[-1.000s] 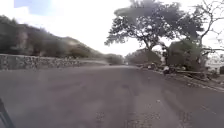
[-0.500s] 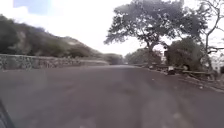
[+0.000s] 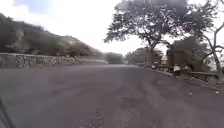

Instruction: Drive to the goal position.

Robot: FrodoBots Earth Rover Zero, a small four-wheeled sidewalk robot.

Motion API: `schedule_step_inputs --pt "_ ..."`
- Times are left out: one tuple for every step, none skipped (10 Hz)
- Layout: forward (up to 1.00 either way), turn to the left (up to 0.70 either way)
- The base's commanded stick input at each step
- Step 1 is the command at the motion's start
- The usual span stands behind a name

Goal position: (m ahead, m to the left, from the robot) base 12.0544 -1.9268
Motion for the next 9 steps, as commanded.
schedule_step_inputs --pt "1.00 0.00" --pt "1.00 0.00" --pt "1.00 0.00" --pt "1.00 0.00" --pt "1.00 0.00" --pt "1.00 0.00" --pt "1.00 0.00" --pt "1.00 0.00" --pt "1.00 0.00"
